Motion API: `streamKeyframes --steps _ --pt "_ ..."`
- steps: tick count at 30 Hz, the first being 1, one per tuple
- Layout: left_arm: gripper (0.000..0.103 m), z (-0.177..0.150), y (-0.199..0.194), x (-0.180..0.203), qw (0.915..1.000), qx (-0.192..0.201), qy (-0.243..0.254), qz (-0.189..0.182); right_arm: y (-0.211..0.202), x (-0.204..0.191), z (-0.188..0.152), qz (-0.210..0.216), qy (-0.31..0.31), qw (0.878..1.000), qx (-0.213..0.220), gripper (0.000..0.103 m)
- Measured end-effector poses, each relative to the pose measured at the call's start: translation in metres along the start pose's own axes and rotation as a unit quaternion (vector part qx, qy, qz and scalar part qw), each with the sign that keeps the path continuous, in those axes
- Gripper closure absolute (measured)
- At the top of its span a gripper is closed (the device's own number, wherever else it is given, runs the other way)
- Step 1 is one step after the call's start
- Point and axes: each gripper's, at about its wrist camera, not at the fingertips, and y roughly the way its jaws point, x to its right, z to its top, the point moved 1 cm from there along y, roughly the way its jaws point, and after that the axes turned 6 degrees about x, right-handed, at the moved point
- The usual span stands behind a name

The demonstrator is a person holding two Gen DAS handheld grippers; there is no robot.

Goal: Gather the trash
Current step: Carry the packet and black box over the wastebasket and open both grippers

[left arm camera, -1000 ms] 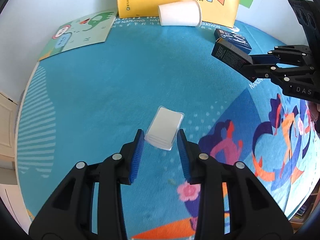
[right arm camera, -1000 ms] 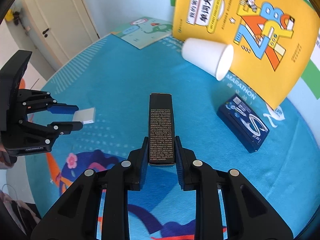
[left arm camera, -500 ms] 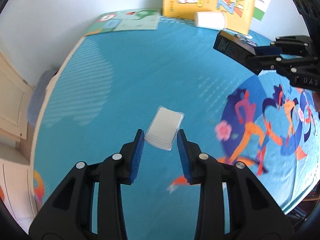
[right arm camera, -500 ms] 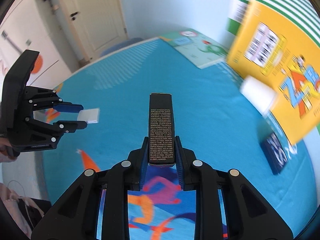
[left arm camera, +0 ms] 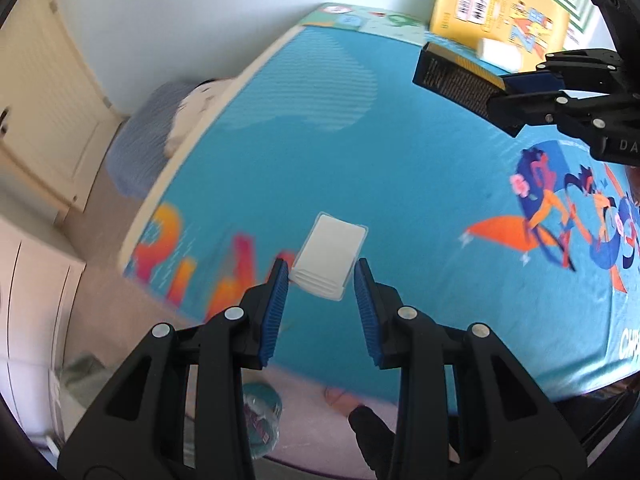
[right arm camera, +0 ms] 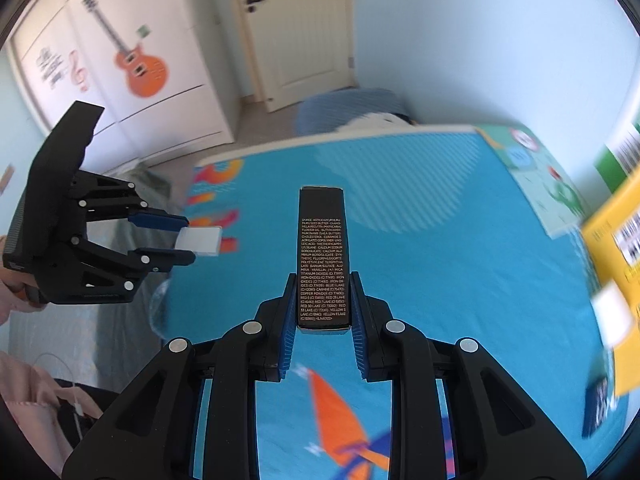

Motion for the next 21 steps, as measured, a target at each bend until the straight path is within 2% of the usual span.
streamKeyframes --steps 7,11,17,21 --pt "0.071 -0.06 -0.028 -0.062 0.9971 -0.01 -0.066 0.037 0.03 -0.072 0.027 0.06 -0.054 0.997 -0.006 0.078" --pt "0.071 -0.097 -0.039 -0.092 0.9916 -0.02 -0.113 0.06 0.049 -0.114 0.039 0.098 -0.087 0.991 -0.015 0.078" --pt "0.071 -0.155 -0.056 -0.129 0.9772 -0.031 -0.192 0.086 0.074 -0.173 0.054 0.151 -0.139 0.978 -0.032 0.078" --pt "0.071 -0.195 -0.065 -0.154 0.9636 -0.036 -0.245 0.1 0.085 -0.209 0.061 0.177 -0.171 0.968 -0.043 0.078"
